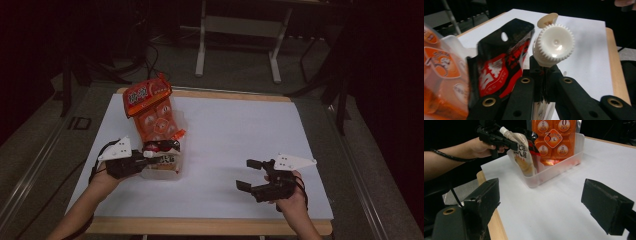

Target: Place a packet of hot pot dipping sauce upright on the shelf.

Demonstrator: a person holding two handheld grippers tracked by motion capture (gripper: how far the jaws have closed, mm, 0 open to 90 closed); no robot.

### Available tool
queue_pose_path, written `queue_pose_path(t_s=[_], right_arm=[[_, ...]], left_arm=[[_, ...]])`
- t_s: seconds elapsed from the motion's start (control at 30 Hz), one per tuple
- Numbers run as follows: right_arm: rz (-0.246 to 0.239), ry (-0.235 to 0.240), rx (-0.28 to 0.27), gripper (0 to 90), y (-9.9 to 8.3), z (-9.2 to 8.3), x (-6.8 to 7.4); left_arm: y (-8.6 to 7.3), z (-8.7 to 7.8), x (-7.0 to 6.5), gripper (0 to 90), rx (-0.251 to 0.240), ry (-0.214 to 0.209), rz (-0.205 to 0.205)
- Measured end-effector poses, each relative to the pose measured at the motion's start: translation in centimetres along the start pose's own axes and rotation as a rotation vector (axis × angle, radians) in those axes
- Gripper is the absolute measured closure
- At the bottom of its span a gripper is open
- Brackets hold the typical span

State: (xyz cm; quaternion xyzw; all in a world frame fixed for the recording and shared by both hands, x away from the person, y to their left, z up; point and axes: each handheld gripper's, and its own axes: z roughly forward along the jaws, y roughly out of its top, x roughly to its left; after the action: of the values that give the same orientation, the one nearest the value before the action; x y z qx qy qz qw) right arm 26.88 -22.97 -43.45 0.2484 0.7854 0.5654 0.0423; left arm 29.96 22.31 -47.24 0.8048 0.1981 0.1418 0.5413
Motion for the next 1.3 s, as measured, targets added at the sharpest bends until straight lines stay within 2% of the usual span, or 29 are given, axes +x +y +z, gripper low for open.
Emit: queue_pose_path(t_s=[0.2, 0.23, 0.27, 0.3, 0.37, 0.47, 0.6, 0.63, 0.7, 0.8, 0.87, 1.07, 1.17, 1.23, 1.3], right_arm=[[-0.001, 0.002, 0.004, 15.1, -0.1, 0.1, 0.0], [0.001, 0.004, 0.004, 15.1, -0.1, 0.1, 0.0], [0.000, 0.006, 0.005, 15.1, -0.1, 0.1, 0.1], [0.001, 0.008, 0.004, 15.1, -0.1, 0.1, 0.1], [0.001, 0.006, 0.005, 15.1, -0.1, 0.1, 0.0], [0.003, 0.005, 0.003, 15.1, 0.0, 0.1, 0.0], [0.001, 0.003, 0.001, 15.1, 0.0, 0.0, 0.0], [0.001, 0.002, 0.002, 15.1, 0.0, 0.0, 0.0], [0.003, 0.002, 0.002, 15.1, 0.0, 0.0, 0.0], [0.001, 0.002, 0.003, 15.1, 0.0, 0.0, -0.1], [0.000, 0.001, 0.003, 15.1, 0.0, 0.0, 0.0], [-0.001, -0.001, -0.002, 15.1, 0.0, 0.0, -0.1], [0.000, -0.002, -0.002, 15.1, 0.1, -0.1, -0.1], [-0.001, -0.003, -0.001, 15.1, 0.1, -0.1, -0.1], [-0.002, -0.002, -0.002, 15.1, 0.2, -0.1, 0.0]], left_arm=[[0.0, 0.0, 0.2, 83.4, -0.003, -0.003, -0.024], [0.1, 0.0, 0.2, 80.6, -0.003, 0.001, -0.026], [0.3, -0.1, 0.0, 71.3, -0.013, 0.022, -0.017], [0.4, -0.2, 0.0, 68.1, -0.023, 0.023, -0.024], [0.9, -0.3, -0.2, 58.2, -0.018, 0.049, -0.008], [1.5, -0.5, -0.3, 45.5, -0.028, 0.044, -0.015], [2.4, -0.6, -0.5, 28.0, -0.044, -0.005, -0.037], [2.6, -0.6, -0.7, 22.9, -0.046, -0.007, -0.034], [3.1, -0.5, -1.0, 13.6, -0.041, 0.021, -0.029], [3.7, -0.6, -1.3, 9.9, -0.065, 0.032, -0.027], [4.1, -0.7, -1.5, 9.9, -0.086, 0.022, -0.032], [5.2, -0.8, -2.3, 8.4, -0.100, 0.028, -0.020], [5.6, -0.9, -2.6, 7.4, -0.115, 0.030, -0.031], [5.9, -0.9, -2.7, 4.2, -0.111, 0.041, -0.061], [6.1, -0.8, -2.9, 2.7, -0.110, 0.049, -0.070]])
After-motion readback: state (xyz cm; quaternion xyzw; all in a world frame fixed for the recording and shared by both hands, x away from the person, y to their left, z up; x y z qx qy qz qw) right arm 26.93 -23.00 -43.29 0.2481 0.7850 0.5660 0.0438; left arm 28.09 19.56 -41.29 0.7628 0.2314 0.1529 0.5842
